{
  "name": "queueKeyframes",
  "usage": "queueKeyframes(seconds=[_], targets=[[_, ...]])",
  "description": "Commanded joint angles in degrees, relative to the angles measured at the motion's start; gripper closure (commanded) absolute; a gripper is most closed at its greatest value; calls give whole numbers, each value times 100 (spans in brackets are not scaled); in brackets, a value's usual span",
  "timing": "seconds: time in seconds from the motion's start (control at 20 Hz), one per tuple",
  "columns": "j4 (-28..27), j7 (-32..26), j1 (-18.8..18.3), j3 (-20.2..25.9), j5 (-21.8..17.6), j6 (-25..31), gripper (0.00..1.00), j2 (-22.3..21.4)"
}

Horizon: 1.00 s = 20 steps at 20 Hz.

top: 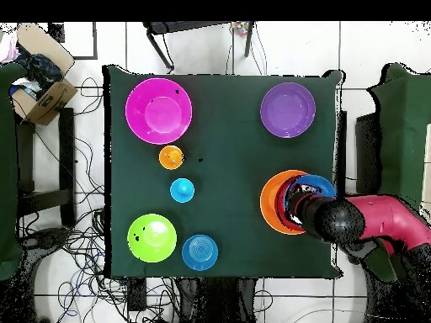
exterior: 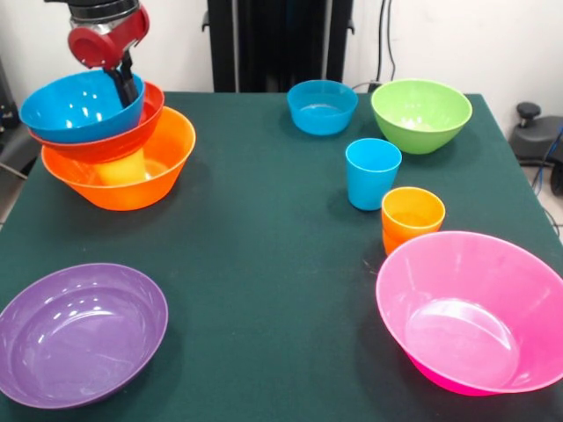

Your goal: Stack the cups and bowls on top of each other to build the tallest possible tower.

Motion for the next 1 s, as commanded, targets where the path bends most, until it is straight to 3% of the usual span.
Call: queueKeyframes(seconds=[0.05,1.0], targets=[[511,620,396,-369,-257,-366,100,-147],[490,543,371,-429,-277,-355,100,-195]])
